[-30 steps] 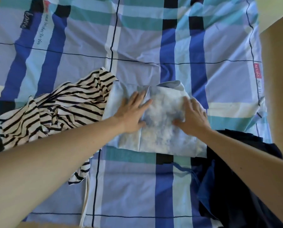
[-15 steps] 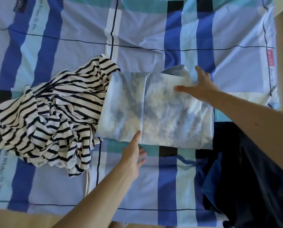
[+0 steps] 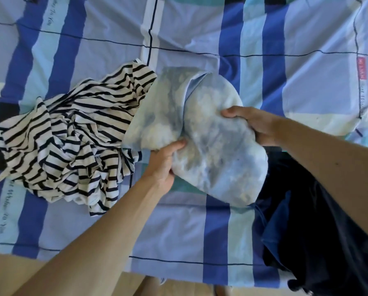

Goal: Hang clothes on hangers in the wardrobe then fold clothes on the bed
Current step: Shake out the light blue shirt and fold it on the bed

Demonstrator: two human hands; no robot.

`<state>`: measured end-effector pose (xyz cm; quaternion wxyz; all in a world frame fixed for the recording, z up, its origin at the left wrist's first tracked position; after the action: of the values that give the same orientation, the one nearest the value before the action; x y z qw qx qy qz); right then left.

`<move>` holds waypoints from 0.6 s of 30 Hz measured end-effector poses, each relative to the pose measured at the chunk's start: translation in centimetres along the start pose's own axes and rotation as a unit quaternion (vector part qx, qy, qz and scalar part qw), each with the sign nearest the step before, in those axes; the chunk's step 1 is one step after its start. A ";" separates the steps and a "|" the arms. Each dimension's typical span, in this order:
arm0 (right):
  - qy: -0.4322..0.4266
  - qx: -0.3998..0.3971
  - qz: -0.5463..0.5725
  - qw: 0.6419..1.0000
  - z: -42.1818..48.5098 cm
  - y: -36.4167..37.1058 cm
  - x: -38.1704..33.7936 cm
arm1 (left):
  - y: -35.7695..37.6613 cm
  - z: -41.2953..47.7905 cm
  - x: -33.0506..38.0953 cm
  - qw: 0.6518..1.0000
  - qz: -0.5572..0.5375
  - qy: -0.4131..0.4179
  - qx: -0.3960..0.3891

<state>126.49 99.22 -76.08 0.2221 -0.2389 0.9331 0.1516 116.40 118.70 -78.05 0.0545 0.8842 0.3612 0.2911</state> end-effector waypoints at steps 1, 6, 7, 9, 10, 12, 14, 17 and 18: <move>-0.028 -0.009 0.047 0.998 -0.6 0.8 0.2 | 0.3 -0.6 1.2 1.000 0.008 0.010 -0.009; -0.184 -0.048 0.199 0.961 -7.4 1.7 -0.2 | 5.5 -5.2 6.2 0.992 0.052 0.059 -0.098; -0.210 -0.039 0.215 0.953 -9.6 1.4 -0.2 | 7.1 -6.5 6.8 0.988 0.065 0.063 -0.125; -0.256 -0.001 0.239 0.937 -14.7 -0.3 0.2 | 11.1 -9.5 6.9 0.977 0.090 0.055 -0.186; -0.270 0.024 0.249 0.930 -17.0 -1.0 0.7 | 12.8 -10.8 6.8 0.971 0.098 0.049 -0.212; -0.289 0.084 0.267 0.916 -22.6 -2.8 2.3 | 16.7 -14.1 5.4 0.958 0.114 0.022 -0.261; -0.315 0.119 0.281 0.899 -28.3 -3.7 4.7 | 20.0 -17.0 2.9 0.945 0.132 -0.013 -0.298; -0.316 0.149 0.304 0.886 -34.7 -4.1 9.8 | 23.2 -19.9 -2.0 0.929 0.161 -0.069 -0.325; -0.305 0.161 0.318 0.883 -35.8 -4.3 11.8 | 23.8 -20.2 -3.9 0.924 0.171 -0.096 -0.329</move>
<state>107.21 77.26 -51.98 0.4706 0.1676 0.8569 0.1269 117.42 96.40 -55.93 0.3264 0.8885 0.0814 0.3122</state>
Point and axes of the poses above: each hand's wrist, its own z-axis towards the middle knuckle, its own y-axis out of the palm, x = y × z, the point moved 4 cm from there along z, towards the middle knuckle, and after that the axes turned 9 degrees about -z, right-handed, at the moved point
